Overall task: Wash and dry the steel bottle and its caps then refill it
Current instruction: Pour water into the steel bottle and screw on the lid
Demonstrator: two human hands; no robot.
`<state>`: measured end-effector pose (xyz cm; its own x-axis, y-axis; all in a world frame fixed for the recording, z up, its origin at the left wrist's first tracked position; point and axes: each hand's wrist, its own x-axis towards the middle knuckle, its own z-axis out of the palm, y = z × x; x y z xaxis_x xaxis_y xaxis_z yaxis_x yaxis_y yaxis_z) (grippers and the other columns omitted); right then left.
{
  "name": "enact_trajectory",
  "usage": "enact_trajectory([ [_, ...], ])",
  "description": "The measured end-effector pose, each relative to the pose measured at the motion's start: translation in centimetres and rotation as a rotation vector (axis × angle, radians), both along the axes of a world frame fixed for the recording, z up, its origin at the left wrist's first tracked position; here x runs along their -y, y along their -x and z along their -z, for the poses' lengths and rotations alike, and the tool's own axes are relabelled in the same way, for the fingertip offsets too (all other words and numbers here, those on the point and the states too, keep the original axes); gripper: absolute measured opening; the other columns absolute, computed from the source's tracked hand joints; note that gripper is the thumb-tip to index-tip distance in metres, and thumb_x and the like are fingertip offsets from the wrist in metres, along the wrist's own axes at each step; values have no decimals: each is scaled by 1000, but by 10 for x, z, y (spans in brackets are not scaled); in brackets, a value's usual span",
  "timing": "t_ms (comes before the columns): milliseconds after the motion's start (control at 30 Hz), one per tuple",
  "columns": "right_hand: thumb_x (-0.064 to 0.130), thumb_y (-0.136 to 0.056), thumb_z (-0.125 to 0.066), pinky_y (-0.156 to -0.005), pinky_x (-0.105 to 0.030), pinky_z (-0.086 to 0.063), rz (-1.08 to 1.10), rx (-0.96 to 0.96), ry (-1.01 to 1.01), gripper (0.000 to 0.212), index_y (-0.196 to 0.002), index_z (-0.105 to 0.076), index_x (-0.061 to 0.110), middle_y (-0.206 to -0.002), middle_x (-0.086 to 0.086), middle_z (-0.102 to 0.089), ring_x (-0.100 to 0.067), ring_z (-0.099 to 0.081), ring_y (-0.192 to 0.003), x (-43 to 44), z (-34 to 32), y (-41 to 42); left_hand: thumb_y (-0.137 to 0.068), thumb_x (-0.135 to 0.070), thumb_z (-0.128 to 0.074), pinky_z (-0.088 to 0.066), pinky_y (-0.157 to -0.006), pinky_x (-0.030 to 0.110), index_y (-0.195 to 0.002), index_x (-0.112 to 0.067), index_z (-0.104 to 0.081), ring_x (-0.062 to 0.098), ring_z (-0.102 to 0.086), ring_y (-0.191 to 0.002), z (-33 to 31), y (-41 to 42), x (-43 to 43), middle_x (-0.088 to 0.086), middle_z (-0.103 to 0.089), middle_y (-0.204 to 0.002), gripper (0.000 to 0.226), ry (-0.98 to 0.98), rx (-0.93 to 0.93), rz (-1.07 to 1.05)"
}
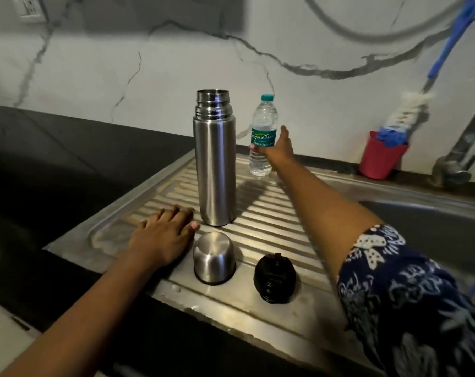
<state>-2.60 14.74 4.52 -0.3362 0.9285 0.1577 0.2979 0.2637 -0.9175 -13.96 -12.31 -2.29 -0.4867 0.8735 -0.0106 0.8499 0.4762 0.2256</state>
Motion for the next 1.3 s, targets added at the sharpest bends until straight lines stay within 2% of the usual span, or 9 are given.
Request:
enact_trajectory([
  [200, 24, -66, -85, -93, -36, -48, 23, -77, 4, 74, -126, -41, 14, -124, -7, -58, -27, -58, -111, -14, -7, 15, -97, -57, -22, -21, -113, 44, -147, -41, -22, 21, -20, -143, -1, -1, 1, -6, -21, -157, 52, -26, -47, -5],
  [467, 29, -63, -86, -91, -38, -50, 25, -22, -70, 69, -119, -47, 17, -114, -3, -62, -23, -60, -101, 21, -19, -43, -97, -53, -34, -32, -106, 44, -137, -34, -43, 23, -37, -134, -9, -2, 3, -1, -36, -149, 45, -57, -114, -10],
  [633, 32, -59, -87, -85, -33, -52, -37, 29, -115, 70, -118, -51, 19, -110, 1, -64, -18, -62, -97, 70, -39, -139, -83, -16, -69, -44, -94, 38, -116, -15, -67, 30, -54, -115, -25, -22, 23, 8, -58, -129, 33, -420, -67, 13],
  [767, 34, -47, -89, -88, -38, -53, -84, -6, -97, 77, -114, -55, 20, -104, 3, -69, -17, -66, -94, 109, -48, -211, -70, 20, -58, -41, -92, 28, -105, -9, -71, 33, -55, -108, -43, -49, 40, 14, -62, -116, 47, -764, -27, 31],
  [900, 18, -59, -87, -86, -31, -51, -117, -23, -109, 64, -116, -58, 21, -103, 5, -69, -13, -65, -95, 137, -51, -274, -70, 15, -69, -40, -70, 1, -98, -16, -70, 12, -58, -86, -68, -107, 68, 7, -61, -99, 42, -890, 68, 127],
  [1000, 19, -59, -87, -88, -32, -52, -127, -23, -112, 63, -115, -58, 23, -102, 7, -69, -10, -65, -94, 149, -51, -312, -72, 2, -73, -44, -66, 5, -87, -26, -71, -4, -57, -80, -69, -171, 66, -11, -58, -90, 32, -896, 182, 330],
  [1067, 24, -56, -88, -91, -37, -52, -121, -17, -112, 69, -118, -57, 24, -106, 6, -69, -13, -65, -97, 150, -48, -328, -70, -8, -63, -47, -68, 17, -88, -32, -71, 4, -59, -77, -62, -219, 46, -15, -58, -92, 30, -830, 223, 454],
  [1167, 28, -52, -89, -94, -43, -51, -83, -19, -108, 75, -119, -57, 24, -110, 4, -68, -16, -64, -101, 148, -43, -354, -68, 0, -59, -41, -88, 23, -115, -25, -65, 25, -55, -112, -53, -281, -6, 3, -57, -120, 53, -616, 267, 519],
  [1300, 25, -52, -90, -91, -42, -52, 26, -27, -117, 73, -117, -57, 21, -108, 3, -69, -16, -65, -98, 136, -33, -380, -75, -22, -76, -10, -114, 26, -152, -19, -15, 24, -13, -145, -53, -325, -65, 9, -17, -158, 98, -322, 228, 460],
])
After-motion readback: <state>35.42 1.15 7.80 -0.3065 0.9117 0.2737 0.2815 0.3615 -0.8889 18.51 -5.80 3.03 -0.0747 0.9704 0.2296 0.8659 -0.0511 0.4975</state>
